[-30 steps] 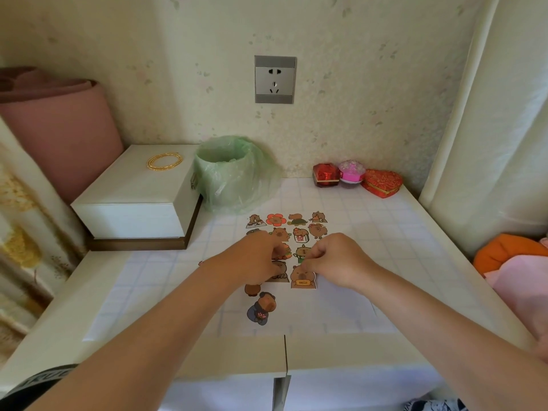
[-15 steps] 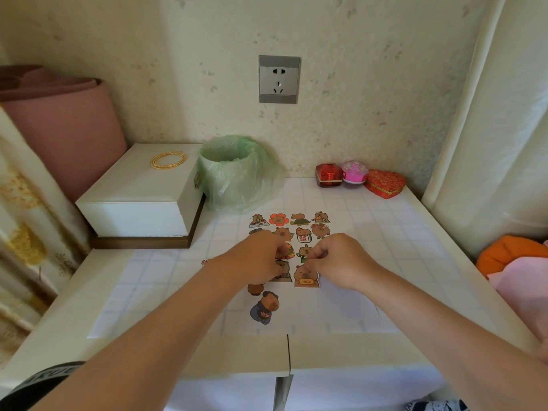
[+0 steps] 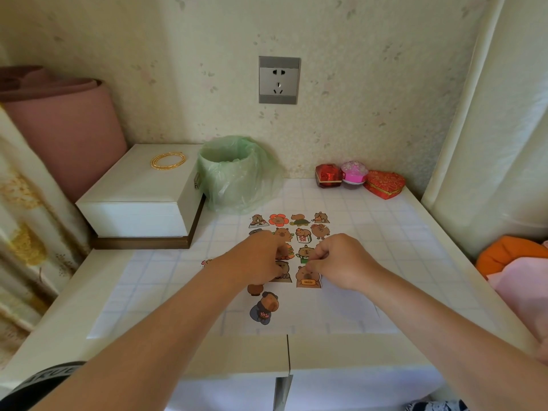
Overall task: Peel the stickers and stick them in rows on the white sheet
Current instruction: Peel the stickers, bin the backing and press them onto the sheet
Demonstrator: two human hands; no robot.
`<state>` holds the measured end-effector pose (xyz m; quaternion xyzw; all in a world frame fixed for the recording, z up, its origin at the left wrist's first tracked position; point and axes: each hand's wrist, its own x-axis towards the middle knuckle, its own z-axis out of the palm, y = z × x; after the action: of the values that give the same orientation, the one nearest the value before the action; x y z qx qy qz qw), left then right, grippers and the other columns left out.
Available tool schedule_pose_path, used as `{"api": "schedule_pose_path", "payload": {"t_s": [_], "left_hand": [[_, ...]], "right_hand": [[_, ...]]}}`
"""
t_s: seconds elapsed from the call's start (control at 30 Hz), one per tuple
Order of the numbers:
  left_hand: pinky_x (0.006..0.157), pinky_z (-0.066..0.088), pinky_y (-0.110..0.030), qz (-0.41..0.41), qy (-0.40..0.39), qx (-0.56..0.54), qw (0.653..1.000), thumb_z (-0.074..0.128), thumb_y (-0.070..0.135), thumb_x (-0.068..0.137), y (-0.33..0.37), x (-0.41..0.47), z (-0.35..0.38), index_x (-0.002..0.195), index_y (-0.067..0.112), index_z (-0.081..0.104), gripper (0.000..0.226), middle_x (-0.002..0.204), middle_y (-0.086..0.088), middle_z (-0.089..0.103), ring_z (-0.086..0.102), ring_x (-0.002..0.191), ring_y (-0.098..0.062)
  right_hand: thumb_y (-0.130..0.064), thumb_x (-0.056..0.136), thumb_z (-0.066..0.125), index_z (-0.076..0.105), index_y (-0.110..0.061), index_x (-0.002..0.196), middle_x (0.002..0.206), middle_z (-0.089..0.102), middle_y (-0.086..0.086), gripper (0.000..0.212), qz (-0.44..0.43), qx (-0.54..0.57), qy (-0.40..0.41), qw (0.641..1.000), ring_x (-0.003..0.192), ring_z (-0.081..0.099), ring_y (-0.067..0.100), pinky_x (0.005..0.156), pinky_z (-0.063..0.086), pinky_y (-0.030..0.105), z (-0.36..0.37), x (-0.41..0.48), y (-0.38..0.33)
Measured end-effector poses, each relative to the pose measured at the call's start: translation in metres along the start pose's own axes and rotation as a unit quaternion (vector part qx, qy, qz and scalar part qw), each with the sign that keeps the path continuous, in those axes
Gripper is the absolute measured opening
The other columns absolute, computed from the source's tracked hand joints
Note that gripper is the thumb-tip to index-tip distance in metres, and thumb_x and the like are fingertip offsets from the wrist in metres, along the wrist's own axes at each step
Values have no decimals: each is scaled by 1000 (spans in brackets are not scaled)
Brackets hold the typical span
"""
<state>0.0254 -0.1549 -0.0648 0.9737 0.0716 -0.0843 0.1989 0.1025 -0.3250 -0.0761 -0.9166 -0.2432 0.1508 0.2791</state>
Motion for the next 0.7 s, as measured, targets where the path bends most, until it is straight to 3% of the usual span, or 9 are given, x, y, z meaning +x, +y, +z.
{"api": "schedule_pose_path", "payload": {"t_s": [0.13, 0.27, 0.33, 0.43, 0.53, 0.6, 0.7], "left_hand": [[82, 45, -22, 2, 1, 4, 1000, 66, 21, 92, 1, -1, -1, 128, 20, 63, 37, 123, 0, 63, 59, 106, -19], [90, 49, -27, 1, -4, 5, 1000, 65, 20, 91, 1, -2, -2, 129, 20, 62, 37, 124, 0, 62, 59, 108, -20], [90, 50, -27, -4, -3, 10, 1000, 63, 20, 92, 3, -1, -2, 128, 21, 62, 36, 122, 0, 61, 58, 107, -20], [93, 47, -28, 10, 26, 16, 999, 60, 22, 93, 7, 1, 0, 127, 22, 60, 34, 113, 4, 54, 54, 112, -20], [110, 37, -38, 59, 39, 43, 997, 60, 43, 94, 12, 2, 6, 142, 26, 48, 53, 139, 4, 48, 38, 135, -21], [118, 27, -44, 80, 10, 72, 994, 59, 56, 91, 15, 1, 10, 153, 28, 32, 72, 157, 4, 31, 22, 146, -21], [120, 21, -44, 85, -14, 111, 990, 58, 64, 87, 12, 3, 16, 154, 30, 27, 81, 162, 3, 21, 12, 150, -19]], "right_hand": [[-26, 82, 79, 79, -23, 81, 78, 63, -14, 3, 6, 15, -15, 1000, 84, 60, 10, 66, 44, 23, -2, 1, 0], [-17, 84, 76, 79, -19, 77, 75, 69, -10, 8, 43, 115, -4, 992, 70, 60, 7, 50, 41, 15, -29, 3, 1], [-14, 85, 75, 77, -13, 81, 69, 67, -2, 5, 73, 159, 7, 985, 57, 50, 14, 44, 35, 21, -45, 2, 7], [-11, 88, 72, 76, -9, 86, 78, 68, 10, 4, 110, 193, -17, 975, 53, 44, 17, 46, 35, 25, -57, -1, 18], [-10, 86, 74, 76, -10, 83, 77, 65, 14, 4, 137, 167, -61, 974, 50, 42, 15, 44, 34, 22, -55, -3, 25], [-13, 84, 77, 77, -11, 82, 71, 59, 14, 3, 143, 142, -74, 977, 50, 41, 16, 44, 33, 21, -51, -3, 27], [-21, 79, 82, 78, -15, 79, 68, 57, 11, 7, 130, 105, -67, 984, 56, 42, 20, 44, 31, 20, -45, -2, 27]]}}
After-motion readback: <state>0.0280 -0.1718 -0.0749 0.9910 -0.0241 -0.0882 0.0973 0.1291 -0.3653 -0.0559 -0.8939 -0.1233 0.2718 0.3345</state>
